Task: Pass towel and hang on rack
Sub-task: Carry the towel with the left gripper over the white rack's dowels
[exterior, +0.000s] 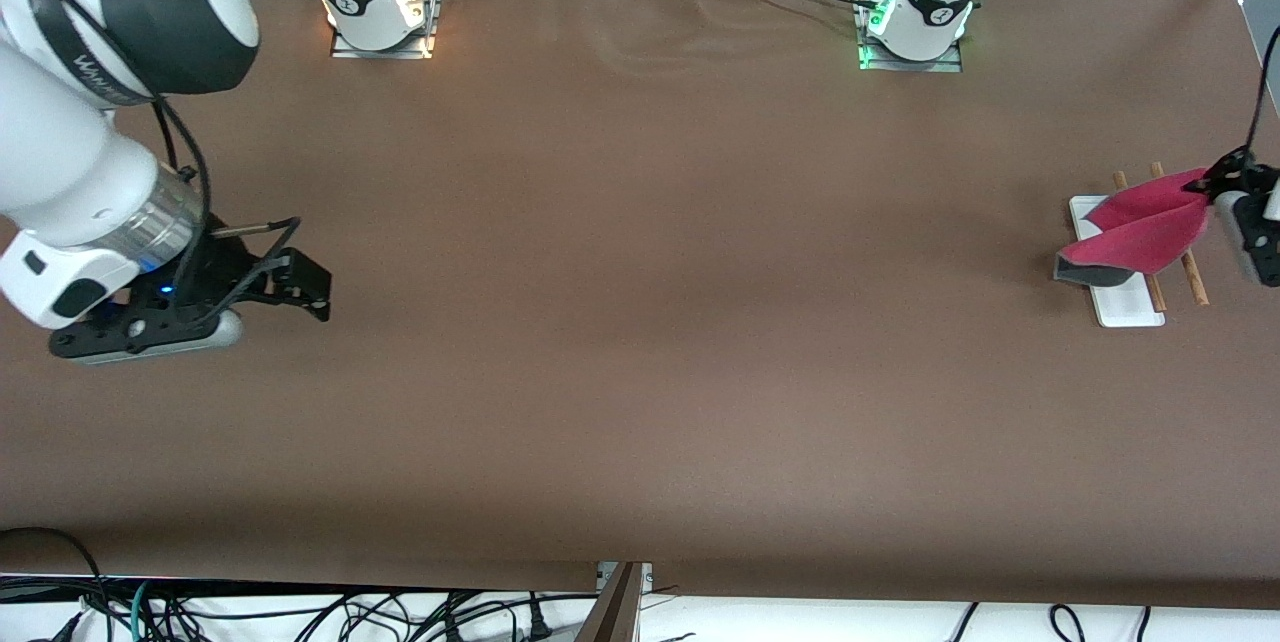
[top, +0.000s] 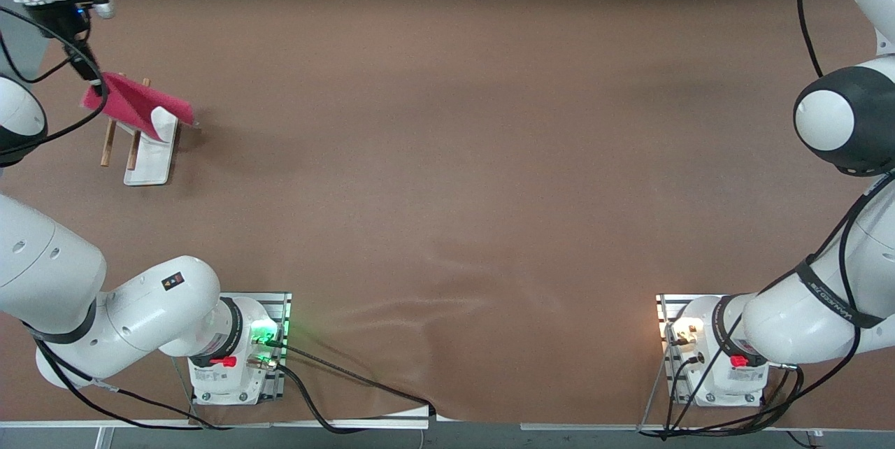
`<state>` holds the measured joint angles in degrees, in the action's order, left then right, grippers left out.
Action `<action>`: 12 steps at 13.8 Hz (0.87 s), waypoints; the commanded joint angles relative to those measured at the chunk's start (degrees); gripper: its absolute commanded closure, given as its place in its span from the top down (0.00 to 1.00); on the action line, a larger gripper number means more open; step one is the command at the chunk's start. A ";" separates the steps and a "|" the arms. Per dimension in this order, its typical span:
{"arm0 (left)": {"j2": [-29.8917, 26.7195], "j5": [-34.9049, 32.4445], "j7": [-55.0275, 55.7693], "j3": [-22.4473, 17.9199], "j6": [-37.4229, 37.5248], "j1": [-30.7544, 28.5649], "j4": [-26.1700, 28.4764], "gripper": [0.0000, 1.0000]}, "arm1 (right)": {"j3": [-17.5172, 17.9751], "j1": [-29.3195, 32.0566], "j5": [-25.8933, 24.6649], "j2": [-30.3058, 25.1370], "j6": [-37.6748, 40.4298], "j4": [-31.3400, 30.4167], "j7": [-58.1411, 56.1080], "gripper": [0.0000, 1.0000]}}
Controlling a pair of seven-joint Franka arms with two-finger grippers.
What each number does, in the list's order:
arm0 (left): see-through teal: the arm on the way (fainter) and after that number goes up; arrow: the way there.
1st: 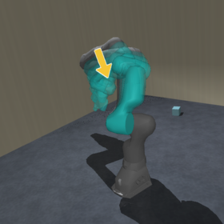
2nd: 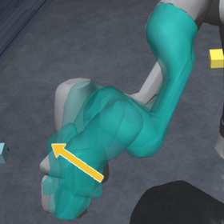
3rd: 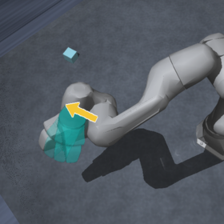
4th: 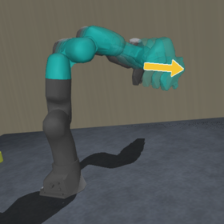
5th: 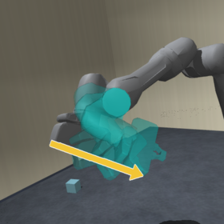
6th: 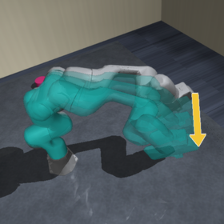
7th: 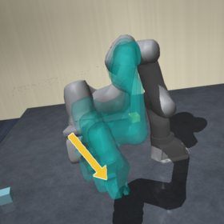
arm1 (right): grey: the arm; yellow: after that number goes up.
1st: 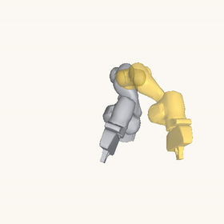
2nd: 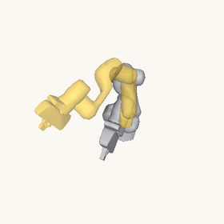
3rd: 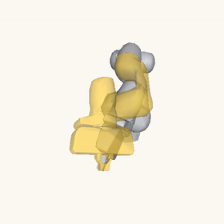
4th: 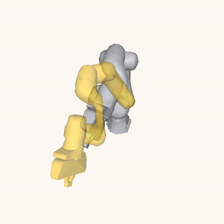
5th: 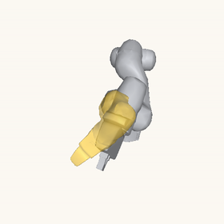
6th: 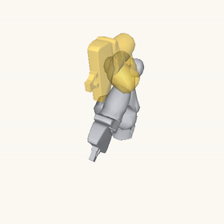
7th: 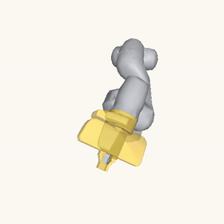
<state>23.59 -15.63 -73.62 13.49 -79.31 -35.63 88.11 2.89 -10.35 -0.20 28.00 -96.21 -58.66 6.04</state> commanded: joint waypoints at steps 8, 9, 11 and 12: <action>5.49 -7.14 -0.82 -3.12 -9.98 -4.53 -1.72 0.00 | 0.45 10.44 -0.68 -12.34 1.64 -17.52 0.73 1.00; 6.20 -7.14 -0.82 -3.30 -11.21 -5.06 -1.72 0.00 | 0.45 11.14 -0.68 -13.83 1.38 -19.72 0.29 1.00; 7.43 -7.14 -0.82 -3.56 -13.15 -5.50 -1.72 0.00 | 0.45 11.85 -0.77 -16.74 1.29 -23.33 0.11 1.00; 8.13 -7.14 -0.82 -3.65 -14.03 -5.50 -1.72 0.00 | 0.45 11.85 -0.77 -17.79 1.37 -24.30 -0.32 1.00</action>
<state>30.03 -21.05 -73.68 9.66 -92.51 -41.01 88.07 2.48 0.43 -0.44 15.19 -93.75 -76.74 6.10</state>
